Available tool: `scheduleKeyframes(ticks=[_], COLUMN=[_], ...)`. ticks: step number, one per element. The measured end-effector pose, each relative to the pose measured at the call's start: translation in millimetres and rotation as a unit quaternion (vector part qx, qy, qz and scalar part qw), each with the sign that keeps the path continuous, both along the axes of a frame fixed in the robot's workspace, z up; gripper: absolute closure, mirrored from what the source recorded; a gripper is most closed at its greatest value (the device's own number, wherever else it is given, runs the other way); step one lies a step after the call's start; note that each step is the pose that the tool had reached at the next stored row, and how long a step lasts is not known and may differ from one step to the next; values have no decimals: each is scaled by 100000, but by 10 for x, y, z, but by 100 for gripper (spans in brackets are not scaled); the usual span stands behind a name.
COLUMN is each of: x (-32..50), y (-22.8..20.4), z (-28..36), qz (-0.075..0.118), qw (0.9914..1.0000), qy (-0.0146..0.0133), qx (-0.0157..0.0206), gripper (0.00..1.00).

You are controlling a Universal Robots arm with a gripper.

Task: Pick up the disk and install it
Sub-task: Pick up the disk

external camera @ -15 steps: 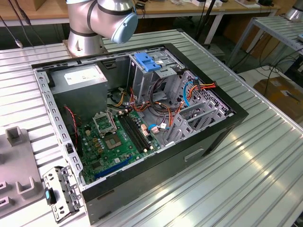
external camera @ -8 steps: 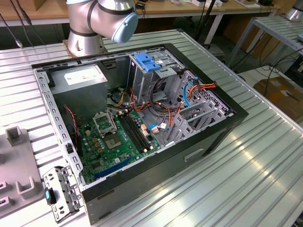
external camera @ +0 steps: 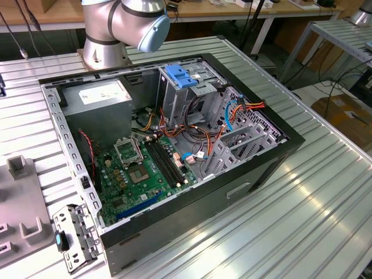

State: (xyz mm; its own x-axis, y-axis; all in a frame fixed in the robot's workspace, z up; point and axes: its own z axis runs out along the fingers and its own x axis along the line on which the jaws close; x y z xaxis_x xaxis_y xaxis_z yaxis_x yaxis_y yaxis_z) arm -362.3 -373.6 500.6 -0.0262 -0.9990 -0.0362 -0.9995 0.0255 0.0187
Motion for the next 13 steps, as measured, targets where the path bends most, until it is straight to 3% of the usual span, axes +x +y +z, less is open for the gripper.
scheduleKeyframes(ticks=[13], x=[222], y=[-65], z=[0], qz=[-1], qw=[100000], qy=[1], qx=[-1], gripper=[63])
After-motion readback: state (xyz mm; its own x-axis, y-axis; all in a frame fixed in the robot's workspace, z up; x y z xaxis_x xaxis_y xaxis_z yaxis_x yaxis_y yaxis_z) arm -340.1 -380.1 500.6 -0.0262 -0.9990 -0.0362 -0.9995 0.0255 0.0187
